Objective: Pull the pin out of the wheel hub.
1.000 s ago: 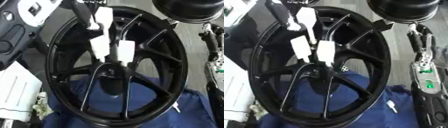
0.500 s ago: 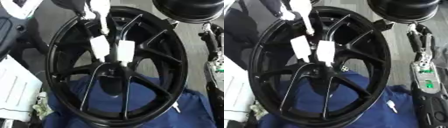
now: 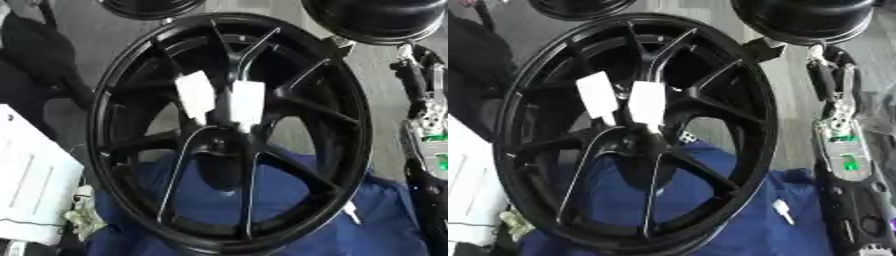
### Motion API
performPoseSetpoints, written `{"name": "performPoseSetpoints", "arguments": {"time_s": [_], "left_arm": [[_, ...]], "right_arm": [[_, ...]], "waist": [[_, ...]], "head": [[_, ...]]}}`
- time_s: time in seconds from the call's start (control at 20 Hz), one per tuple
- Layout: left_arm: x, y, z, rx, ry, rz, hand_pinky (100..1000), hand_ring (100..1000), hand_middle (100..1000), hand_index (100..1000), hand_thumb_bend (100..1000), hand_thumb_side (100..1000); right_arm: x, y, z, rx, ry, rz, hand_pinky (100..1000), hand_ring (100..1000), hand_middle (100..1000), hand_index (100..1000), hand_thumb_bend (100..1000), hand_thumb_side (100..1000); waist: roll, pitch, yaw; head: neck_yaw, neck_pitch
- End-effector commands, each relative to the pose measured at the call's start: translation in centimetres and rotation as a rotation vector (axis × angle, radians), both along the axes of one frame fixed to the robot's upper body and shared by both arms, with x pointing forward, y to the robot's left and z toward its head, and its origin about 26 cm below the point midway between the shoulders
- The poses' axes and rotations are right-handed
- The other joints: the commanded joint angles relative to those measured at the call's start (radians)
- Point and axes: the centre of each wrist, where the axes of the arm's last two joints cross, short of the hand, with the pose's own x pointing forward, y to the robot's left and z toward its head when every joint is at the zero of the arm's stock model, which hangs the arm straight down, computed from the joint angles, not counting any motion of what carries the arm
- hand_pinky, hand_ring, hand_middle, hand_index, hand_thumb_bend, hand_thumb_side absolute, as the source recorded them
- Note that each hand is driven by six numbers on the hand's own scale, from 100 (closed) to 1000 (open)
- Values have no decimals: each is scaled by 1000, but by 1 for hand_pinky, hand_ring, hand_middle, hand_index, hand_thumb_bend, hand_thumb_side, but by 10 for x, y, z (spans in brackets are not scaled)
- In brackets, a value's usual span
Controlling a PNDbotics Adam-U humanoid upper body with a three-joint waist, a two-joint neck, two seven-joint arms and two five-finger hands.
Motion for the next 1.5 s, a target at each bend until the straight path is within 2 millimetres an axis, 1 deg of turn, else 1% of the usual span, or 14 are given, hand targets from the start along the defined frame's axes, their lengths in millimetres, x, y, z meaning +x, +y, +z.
{"name": "performPoseSetpoints", "arguments": {"time_s": [0.05,0.1,0.2,0.4,0.6,0.9,1.0,1.05,1.1,1.15,1.25,1.4,1.45,1.5], "left_arm": [[-17,37,5,-66,-50,118,686,590,529,537,100,170],[-16,46,-3,-92,-34,142,706,622,566,605,100,161],[-13,60,-19,-130,2,176,753,719,688,738,100,329],[-8,77,-37,-155,20,228,782,756,741,794,156,548],[-5,83,-44,-187,26,241,773,748,731,787,100,599],[-5,80,-45,-209,33,222,770,746,729,787,100,617],[-4,80,-45,-207,39,218,774,753,739,801,100,602],[-4,80,-46,-204,46,215,782,763,757,815,115,536],[-4,79,-47,-197,54,208,796,778,778,819,168,352],[-4,78,-47,-182,63,199,808,785,780,803,279,100],[-4,78,-48,-147,76,182,809,783,772,787,324,100],[-4,80,-48,-133,82,189,807,782,772,800,214,100],[-4,80,-47,-137,80,195,800,777,769,813,140,573],[-4,82,-46,-158,66,212,793,772,766,816,162,935]], "right_arm": [[-1,-7,18,-20,-50,-18,787,685,690,766,100,624],[-1,-7,18,-18,-51,-19,786,685,690,767,100,625],[0,-7,18,-15,-51,-21,786,685,690,767,100,627],[0,-7,17,-12,-47,-20,787,686,690,767,100,630],[0,-7,17,-11,-44,-20,787,686,690,767,100,632],[0,-7,16,-11,-43,-19,787,686,691,767,100,632],[0,-6,16,-12,-42,-18,787,686,691,767,100,633],[0,-6,16,-12,-41,-17,787,686,691,767,100,633],[0,-6,16,-12,-40,-17,787,686,691,767,100,634],[0,-6,16,-12,-39,-17,787,686,691,767,100,635],[1,-6,16,-12,-39,-17,786,686,691,767,100,634],[1,-6,16,-12,-39,-15,786,686,691,767,100,634],[1,-6,16,-12,-39,-15,786,686,691,767,100,634],[1,-6,16,-12,-39,-16,786,686,691,767,100,636]], "waist": [[-2,-15,0],[-4,-14,-1],[-9,-12,-2],[-16,-9,-2],[-19,-9,0],[-20,-9,0],[-20,-9,0],[-20,-9,0],[-20,-9,-1],[-20,-9,-1],[-20,-9,-1],[-21,-9,0],[-21,-9,0],[-21,-10,1]], "head": [[-7,-14],[-9,-15],[-12,-18],[-15,-22],[-14,-20],[-11,-18],[-12,-18],[-12,-17],[-11,-17],[-11,-17],[-11,-16],[-11,-15],[-11,-15],[-11,-16]]}}
